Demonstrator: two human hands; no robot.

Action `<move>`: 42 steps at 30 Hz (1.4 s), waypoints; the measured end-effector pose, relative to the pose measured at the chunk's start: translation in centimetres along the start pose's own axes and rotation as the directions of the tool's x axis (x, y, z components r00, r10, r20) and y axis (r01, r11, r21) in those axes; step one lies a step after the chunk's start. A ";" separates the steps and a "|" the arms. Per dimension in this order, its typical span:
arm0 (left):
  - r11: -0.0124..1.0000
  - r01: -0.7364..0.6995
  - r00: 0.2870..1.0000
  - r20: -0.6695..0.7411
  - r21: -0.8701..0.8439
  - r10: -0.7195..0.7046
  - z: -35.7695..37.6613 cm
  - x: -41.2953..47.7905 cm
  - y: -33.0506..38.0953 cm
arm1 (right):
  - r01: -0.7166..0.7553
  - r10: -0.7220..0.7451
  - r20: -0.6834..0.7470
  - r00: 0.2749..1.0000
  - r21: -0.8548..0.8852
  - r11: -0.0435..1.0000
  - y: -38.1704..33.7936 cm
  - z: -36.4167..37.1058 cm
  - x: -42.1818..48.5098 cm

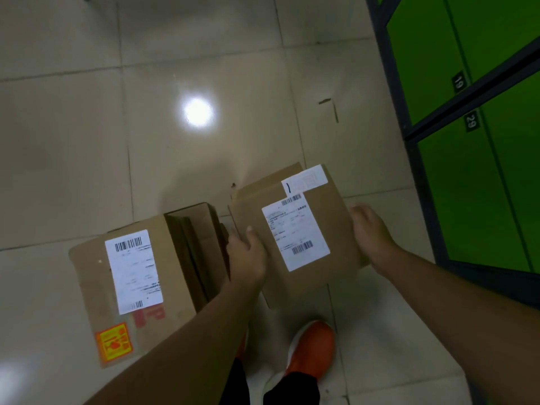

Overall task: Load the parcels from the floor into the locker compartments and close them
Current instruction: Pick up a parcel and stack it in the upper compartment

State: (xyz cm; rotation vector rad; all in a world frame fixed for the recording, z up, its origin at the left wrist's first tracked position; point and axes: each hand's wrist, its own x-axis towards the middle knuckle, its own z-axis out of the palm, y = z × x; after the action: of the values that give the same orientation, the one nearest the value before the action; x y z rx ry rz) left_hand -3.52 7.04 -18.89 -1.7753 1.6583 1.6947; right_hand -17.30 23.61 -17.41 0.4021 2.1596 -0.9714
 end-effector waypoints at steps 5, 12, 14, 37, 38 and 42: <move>0.983 0.170 0.978 0.129 -0.065 -0.161 0.7 0.4 -2.8 | -0.042 0.042 0.023 0.999 0.003 0.999 2.0 1.3 0.5; 0.992 0.037 0.988 0.155 -0.122 -0.018 -1.1 -1.5 -0.5 | 0.023 -0.018 -0.056 0.998 0.092 0.995 0.0 -0.9 -1.4; 0.991 -0.005 0.988 0.149 -0.132 0.025 -1.8 -2.5 1.4 | 0.055 -0.044 -0.089 0.995 0.126 0.990 -1.5 -2.3 -2.8; 0.794 -0.599 0.693 0.430 -0.102 0.578 -16.5 -31.9 39.0 | 0.572 -0.420 -0.401 0.814 0.431 0.698 -27.5 -25.0 -35.2; 0.776 -0.621 0.668 0.445 -0.109 0.597 -17.4 -33.8 40.7 | 0.606 -0.435 -0.432 0.790 0.443 0.661 -28.8 -26.1 -37.2; 0.699 -0.697 0.599 0.407 -0.160 0.690 -20.4 -42.1 47.1 | 0.698 -0.474 -0.515 0.714 0.469 0.541 -33.4 -30.3 -45.2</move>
State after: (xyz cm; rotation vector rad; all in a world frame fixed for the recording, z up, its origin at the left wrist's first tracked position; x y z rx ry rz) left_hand -16.41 -1.36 45.67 -0.5986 2.2599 2.1312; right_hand -18.75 24.39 46.42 0.1079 2.2367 -2.2264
